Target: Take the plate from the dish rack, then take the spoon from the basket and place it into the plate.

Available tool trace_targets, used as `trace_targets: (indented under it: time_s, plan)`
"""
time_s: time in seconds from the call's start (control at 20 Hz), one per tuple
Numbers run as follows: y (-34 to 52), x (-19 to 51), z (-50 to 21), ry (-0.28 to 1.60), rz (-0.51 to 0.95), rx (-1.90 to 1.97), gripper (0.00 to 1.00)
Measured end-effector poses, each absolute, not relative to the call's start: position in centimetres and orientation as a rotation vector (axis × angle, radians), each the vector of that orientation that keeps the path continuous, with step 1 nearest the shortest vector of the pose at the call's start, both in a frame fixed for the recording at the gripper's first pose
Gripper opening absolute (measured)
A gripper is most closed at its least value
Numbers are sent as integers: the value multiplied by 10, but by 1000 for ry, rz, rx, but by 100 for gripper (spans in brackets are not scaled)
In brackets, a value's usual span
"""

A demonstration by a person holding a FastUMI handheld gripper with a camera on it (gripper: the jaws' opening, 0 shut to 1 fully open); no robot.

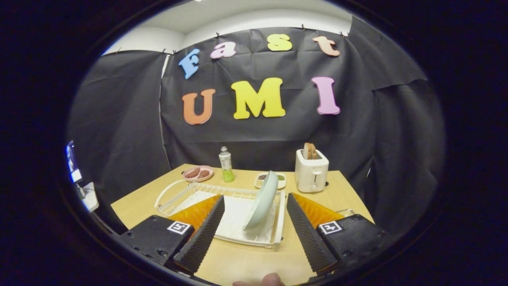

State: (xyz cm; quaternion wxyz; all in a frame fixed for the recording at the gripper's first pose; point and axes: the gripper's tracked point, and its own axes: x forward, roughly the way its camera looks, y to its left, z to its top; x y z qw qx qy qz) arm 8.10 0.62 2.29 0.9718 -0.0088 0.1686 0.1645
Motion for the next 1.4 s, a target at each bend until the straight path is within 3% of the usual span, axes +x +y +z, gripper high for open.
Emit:
trace_targets:
  time_s: [0.3,0.9,1.15,1.4]
  plan:
    - [10,142,70,476,304,-86,100]
    - [21,203,-26,948,291,9,100]
    - [33,215,-50,1014,301,47,92]
    - [43,219,-65,1048,288,18,78]
